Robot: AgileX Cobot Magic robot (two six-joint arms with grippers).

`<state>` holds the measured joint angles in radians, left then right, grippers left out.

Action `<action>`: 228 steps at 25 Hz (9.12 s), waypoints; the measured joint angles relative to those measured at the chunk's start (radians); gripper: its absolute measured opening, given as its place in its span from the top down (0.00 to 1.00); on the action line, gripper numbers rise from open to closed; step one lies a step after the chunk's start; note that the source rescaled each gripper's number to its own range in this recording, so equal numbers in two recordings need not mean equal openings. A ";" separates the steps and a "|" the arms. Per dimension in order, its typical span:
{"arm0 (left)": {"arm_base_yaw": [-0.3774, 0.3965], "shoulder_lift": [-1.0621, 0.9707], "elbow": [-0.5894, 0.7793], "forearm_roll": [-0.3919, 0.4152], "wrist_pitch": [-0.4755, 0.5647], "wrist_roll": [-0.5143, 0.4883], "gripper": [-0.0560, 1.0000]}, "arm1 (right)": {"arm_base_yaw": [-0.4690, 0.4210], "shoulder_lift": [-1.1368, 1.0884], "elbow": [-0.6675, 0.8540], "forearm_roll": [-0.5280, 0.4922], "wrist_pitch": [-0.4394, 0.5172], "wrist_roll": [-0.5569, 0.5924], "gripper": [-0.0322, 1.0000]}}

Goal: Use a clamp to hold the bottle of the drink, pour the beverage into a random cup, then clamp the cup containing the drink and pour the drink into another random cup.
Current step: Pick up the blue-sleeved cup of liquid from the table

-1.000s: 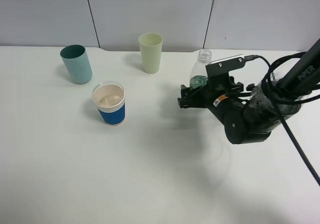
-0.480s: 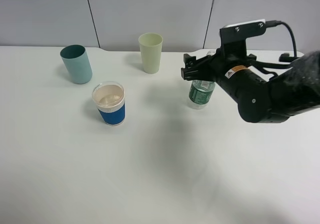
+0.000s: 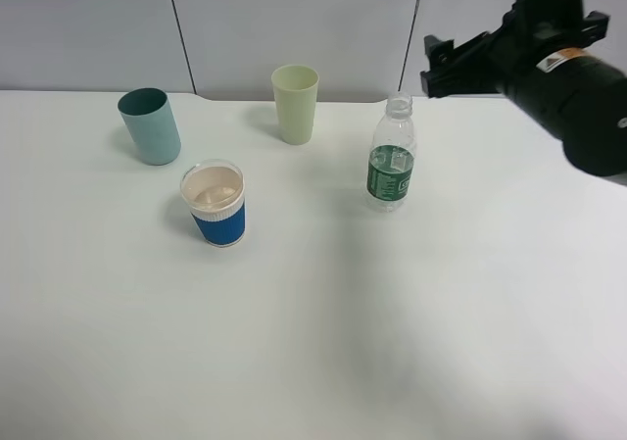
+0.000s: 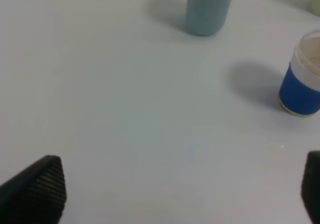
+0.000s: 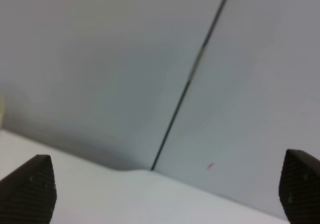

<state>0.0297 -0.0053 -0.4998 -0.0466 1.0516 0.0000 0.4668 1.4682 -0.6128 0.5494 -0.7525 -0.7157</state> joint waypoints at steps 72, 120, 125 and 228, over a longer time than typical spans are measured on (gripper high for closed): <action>0.000 0.000 0.000 0.000 0.000 0.000 0.14 | -0.445 -1.472 0.112 -0.483 1.810 0.629 0.22; 0.000 0.000 0.000 0.000 0.000 0.000 0.14 | -0.498 -1.472 0.112 -0.480 1.810 0.629 0.22; 0.000 0.000 0.000 0.013 0.000 -0.024 0.14 | -0.498 -1.472 0.112 -0.480 1.810 0.629 0.22; -0.509 1.981 0.300 0.091 -2.256 -0.038 0.18 | -0.498 -1.472 0.112 -0.480 1.810 0.629 0.22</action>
<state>-0.4792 1.9756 -0.2002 0.0444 -1.2042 -0.0379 -0.0309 -0.0035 -0.5013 0.0694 1.0579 -0.0865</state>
